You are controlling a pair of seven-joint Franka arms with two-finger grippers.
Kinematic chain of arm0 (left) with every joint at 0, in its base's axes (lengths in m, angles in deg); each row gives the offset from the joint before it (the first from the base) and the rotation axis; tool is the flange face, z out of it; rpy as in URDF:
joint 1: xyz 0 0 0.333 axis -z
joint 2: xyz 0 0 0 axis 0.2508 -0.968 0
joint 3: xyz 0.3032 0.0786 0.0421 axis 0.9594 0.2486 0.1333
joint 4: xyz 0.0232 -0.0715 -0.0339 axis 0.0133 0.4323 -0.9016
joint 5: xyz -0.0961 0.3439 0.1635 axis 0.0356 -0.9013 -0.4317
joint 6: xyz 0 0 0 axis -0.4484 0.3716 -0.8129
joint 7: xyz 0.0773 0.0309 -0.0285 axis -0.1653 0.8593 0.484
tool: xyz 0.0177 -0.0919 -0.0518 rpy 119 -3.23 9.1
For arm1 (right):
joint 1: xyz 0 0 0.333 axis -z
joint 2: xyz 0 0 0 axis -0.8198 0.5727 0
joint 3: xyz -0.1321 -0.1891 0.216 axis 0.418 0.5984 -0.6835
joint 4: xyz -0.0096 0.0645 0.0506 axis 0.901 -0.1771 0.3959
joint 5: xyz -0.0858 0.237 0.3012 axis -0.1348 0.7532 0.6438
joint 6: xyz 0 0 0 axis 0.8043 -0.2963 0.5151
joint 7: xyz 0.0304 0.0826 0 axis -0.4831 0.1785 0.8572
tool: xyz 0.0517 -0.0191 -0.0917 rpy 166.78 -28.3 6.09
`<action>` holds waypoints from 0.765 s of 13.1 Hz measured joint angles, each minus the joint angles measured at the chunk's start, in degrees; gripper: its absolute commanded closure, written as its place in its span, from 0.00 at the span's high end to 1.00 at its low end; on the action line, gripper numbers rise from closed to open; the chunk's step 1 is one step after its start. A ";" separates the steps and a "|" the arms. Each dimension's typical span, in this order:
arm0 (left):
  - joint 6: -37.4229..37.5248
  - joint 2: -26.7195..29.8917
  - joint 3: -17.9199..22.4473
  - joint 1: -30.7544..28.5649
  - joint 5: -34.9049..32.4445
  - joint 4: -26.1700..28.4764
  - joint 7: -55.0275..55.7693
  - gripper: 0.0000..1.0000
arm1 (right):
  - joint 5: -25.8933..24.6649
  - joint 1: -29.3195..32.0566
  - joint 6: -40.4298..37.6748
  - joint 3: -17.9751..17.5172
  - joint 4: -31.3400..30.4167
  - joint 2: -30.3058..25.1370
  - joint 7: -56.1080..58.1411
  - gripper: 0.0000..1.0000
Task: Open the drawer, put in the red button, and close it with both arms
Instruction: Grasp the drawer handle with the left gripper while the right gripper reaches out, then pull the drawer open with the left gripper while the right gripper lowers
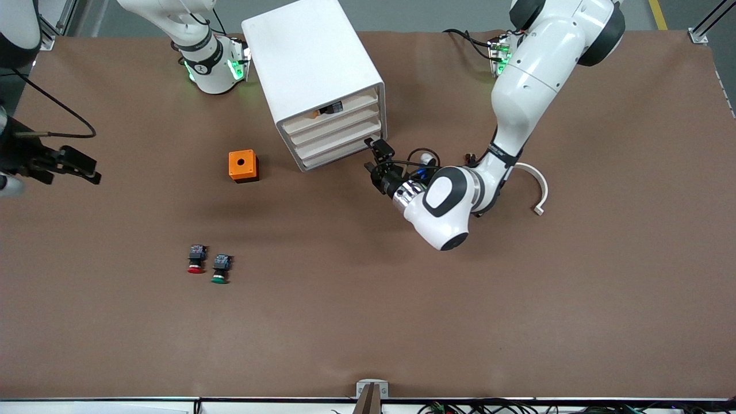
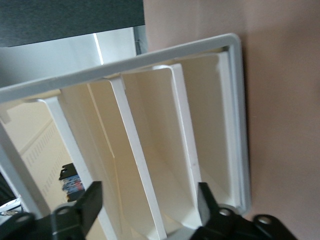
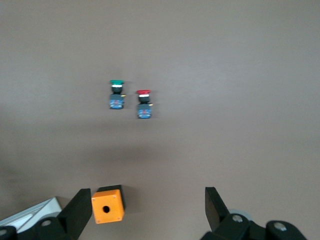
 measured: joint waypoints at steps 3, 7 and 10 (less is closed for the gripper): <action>0.00 -1.19 -0.04 4.47 0.78 0.00 0.10 0.65 | 3.07 -0.19 0.29 -0.03 0.02 3.57 -0.03 1.00; -0.07 -1.68 -0.03 7.95 0.80 0.00 1.34 0.07 | 3.34 -2.07 2.35 -0.07 0.09 9.76 -0.13 1.00; 0.43 -1.81 0.07 7.85 1.27 -0.06 1.64 0.00 | 3.34 -2.76 6.16 -0.06 0.04 16.36 -0.26 1.00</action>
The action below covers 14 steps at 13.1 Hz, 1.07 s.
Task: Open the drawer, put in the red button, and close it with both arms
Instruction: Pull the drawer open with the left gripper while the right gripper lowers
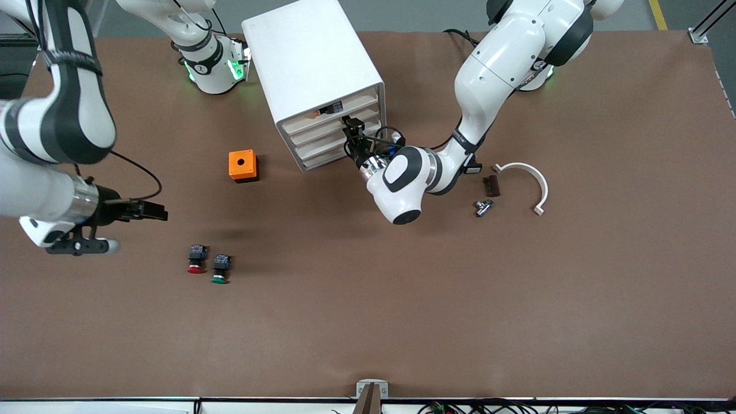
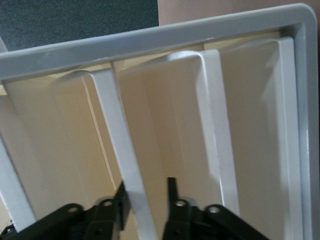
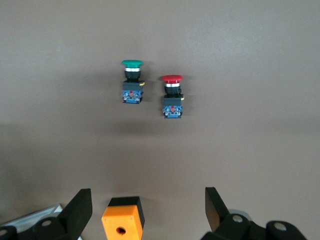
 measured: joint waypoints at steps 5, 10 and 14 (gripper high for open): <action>0.25 0.08 1.19 -3.37 0.54 -0.64 4.13 0.01 | 0.02 0.00 7.67 0.05 0.02 10.22 0.00 1.00; -0.99 0.06 1.60 -10.69 1.05 -1.26 4.48 0.49 | 0.06 0.01 15.67 0.12 0.02 17.50 -0.01 1.00; -3.95 0.00 2.43 -10.03 0.94 -1.29 3.27 1.00 | 0.08 0.01 19.44 0.17 -0.21 20.30 -0.04 0.82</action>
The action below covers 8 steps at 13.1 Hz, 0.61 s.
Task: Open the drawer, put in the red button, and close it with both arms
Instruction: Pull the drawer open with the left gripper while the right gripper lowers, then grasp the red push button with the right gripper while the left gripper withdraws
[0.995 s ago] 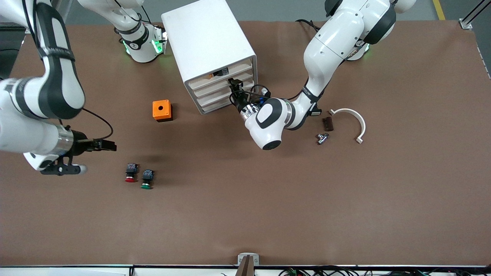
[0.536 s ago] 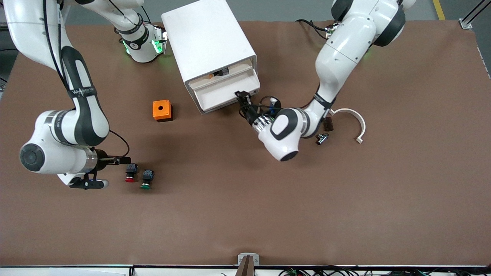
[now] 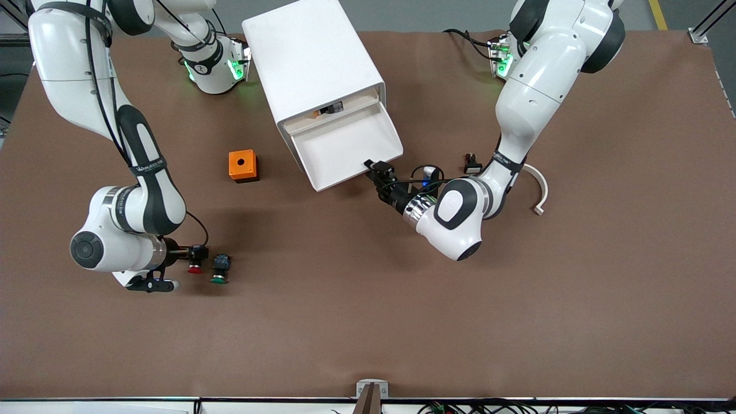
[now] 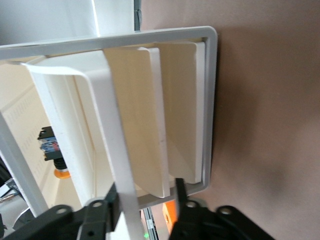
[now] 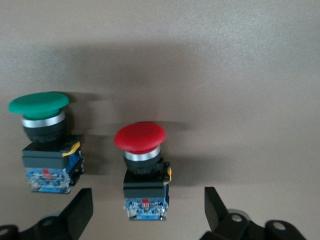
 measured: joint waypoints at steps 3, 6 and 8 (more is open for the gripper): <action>-0.50 0.09 0.65 -0.09 -3.47 -2.25 -0.48 1.00 | 0.09 0.01 0.13 0.04 -0.07 0.21 -0.03 0.53; -0.68 0.36 1.28 -0.70 -5.45 -6.83 -0.69 1.00 | 0.27 0.01 0.01 0.07 -0.16 0.21 -0.10 0.22; -0.69 0.57 1.94 -1.63 -5.66 -9.19 -2.28 1.00 | 0.32 0.06 0.02 0.11 -0.13 0.15 -0.14 0.09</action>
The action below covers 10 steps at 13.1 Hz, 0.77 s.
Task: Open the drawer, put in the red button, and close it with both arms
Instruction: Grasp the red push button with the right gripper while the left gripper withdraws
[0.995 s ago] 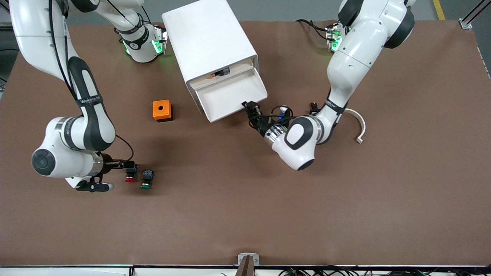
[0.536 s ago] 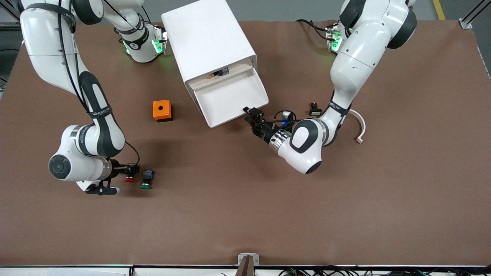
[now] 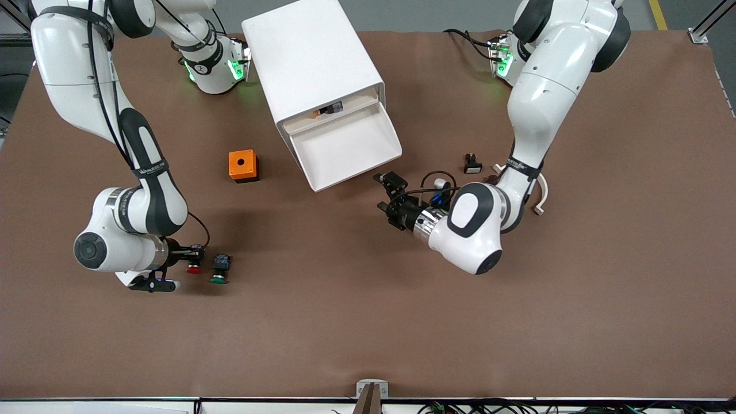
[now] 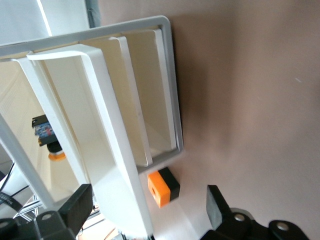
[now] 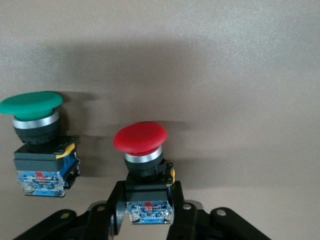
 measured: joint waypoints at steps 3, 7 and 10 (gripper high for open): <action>0.00 1.45 3.18 -0.47 -0.09 -1.05 -4.86 1.00 | 0.07 0.28 0.01 0.06 0.43 -0.08 -0.50 0.03; 0.38 6.07 7.67 -1.31 -8.91 -1.34 -9.85 1.00 | 0.21 -0.25 -10.03 -0.24 5.15 -1.28 -6.38 0.01; 0.52 10.35 7.80 -1.36 -21.83 -1.35 -10.06 1.00 | 2.90 -1.17 -18.72 -1.60 7.39 -4.40 -13.93 0.01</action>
